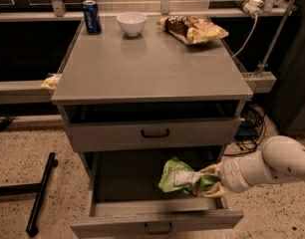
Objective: Place green rice chip bag into middle drawer
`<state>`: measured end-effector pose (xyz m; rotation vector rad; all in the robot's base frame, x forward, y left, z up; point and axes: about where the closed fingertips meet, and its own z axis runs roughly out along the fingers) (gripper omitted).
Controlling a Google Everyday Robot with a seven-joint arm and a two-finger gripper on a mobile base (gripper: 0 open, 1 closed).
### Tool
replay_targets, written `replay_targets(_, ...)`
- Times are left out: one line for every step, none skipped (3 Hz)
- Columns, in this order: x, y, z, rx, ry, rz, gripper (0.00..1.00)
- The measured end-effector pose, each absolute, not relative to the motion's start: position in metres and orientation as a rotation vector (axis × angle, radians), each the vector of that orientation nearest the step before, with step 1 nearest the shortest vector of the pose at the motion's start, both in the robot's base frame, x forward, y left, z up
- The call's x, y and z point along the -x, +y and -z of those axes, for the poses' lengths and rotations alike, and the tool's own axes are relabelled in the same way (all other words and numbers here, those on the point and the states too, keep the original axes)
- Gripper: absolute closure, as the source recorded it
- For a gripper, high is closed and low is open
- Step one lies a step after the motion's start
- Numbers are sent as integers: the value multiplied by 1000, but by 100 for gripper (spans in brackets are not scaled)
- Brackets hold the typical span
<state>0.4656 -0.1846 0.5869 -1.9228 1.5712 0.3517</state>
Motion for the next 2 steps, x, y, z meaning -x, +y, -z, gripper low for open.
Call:
replay_targets(-477,-177,-531,1958,1502,-354,100)
replay_targets(-478,-182,-527,1955,1497,-340,100)
